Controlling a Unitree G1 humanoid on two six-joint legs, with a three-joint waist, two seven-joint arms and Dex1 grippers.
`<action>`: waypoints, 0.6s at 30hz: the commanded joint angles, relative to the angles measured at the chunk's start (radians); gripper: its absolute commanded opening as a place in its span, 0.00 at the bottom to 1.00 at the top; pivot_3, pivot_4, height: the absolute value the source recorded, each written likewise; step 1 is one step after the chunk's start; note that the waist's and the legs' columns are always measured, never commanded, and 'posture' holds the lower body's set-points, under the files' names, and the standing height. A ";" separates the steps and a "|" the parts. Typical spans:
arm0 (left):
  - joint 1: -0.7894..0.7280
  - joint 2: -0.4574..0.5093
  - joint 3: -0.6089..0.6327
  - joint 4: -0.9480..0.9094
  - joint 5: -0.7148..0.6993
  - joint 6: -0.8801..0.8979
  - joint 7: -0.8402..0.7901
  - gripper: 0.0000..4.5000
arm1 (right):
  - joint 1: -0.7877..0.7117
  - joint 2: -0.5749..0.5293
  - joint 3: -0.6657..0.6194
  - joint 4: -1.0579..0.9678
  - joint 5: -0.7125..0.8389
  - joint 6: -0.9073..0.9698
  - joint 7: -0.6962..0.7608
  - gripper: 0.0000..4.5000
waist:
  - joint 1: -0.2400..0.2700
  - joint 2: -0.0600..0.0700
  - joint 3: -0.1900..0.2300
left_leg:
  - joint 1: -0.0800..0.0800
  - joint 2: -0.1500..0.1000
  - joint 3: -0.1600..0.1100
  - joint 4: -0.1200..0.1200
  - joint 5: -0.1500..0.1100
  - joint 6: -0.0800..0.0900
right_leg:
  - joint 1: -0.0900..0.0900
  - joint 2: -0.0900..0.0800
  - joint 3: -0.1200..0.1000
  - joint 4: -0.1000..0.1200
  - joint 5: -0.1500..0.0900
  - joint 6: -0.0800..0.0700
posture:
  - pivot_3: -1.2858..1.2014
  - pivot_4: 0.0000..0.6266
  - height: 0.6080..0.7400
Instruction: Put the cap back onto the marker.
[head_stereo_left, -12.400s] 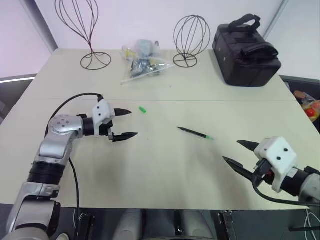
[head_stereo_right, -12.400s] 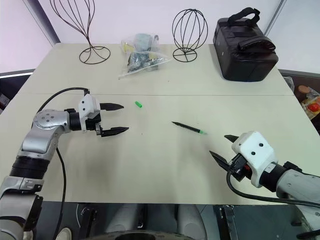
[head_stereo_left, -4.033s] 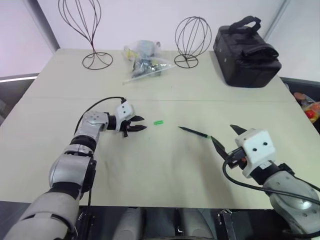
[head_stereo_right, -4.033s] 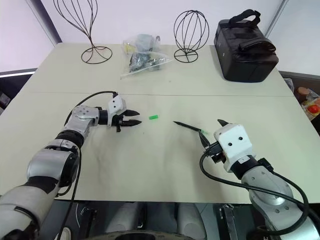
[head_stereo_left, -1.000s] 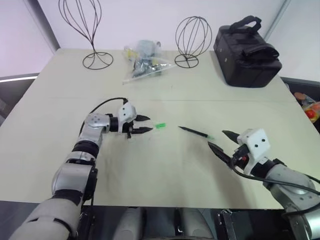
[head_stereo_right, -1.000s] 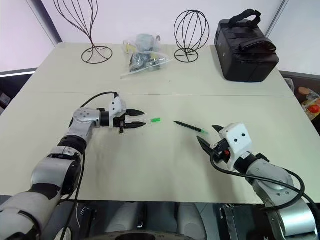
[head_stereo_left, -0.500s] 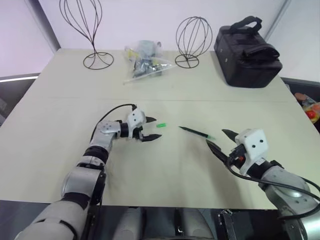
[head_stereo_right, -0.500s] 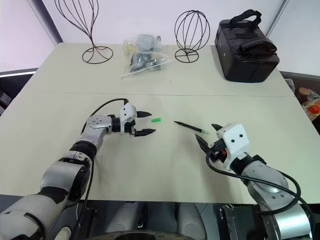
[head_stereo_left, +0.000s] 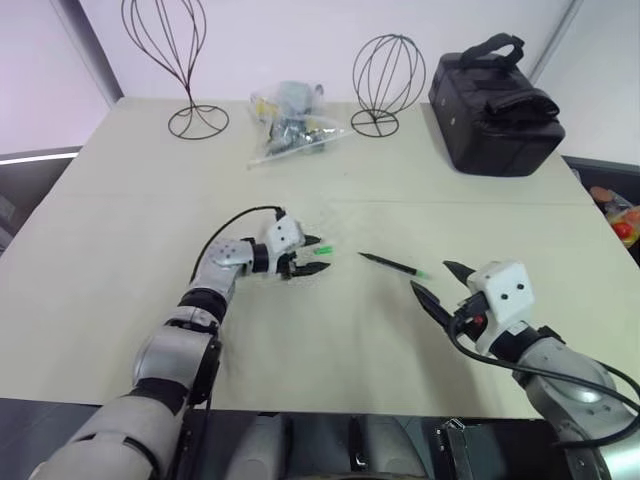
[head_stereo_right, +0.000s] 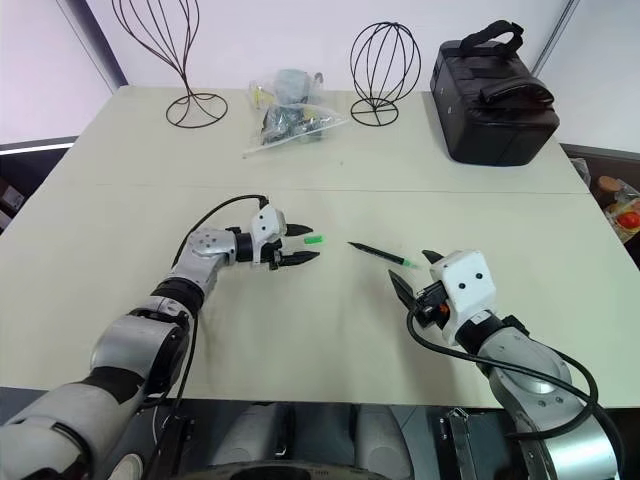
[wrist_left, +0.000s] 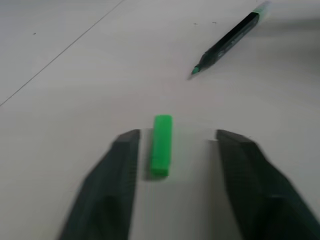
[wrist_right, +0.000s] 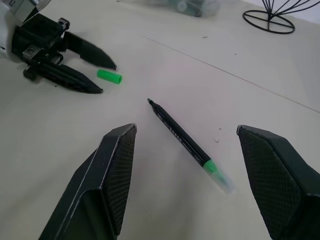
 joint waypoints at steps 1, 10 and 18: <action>-0.009 0.000 -0.009 0.021 0.020 0.018 0.030 0.11 | 0.002 0.007 -0.012 -0.048 -0.005 -0.008 -0.008 0.73 | -0.001 0.000 0.000 | 0.000 0.000 0.000 0.000 0.000 0.000 | 0.000 0.000 0.000 0.000 0.000 0.000 | 0.52 0.24 1.00; -0.013 0.021 -0.004 0.022 0.015 0.027 0.007 0.01 | 0.011 0.017 -0.009 -0.061 -0.014 -0.009 -0.028 0.73 | -0.003 0.000 0.000 | 0.000 0.000 0.000 0.000 0.000 0.000 | 0.000 0.000 0.000 0.000 0.000 0.000 | 0.52 0.24 1.00; -0.058 0.064 0.035 -0.043 -0.058 -0.032 -0.133 0.01 | 0.030 -0.047 -0.027 -0.035 -0.002 -0.016 0.058 0.73 | -0.005 0.000 0.000 | -0.001 0.000 0.000 -0.001 0.000 0.000 | -0.002 0.001 0.000 0.000 0.000 0.000 | 0.52 0.24 1.00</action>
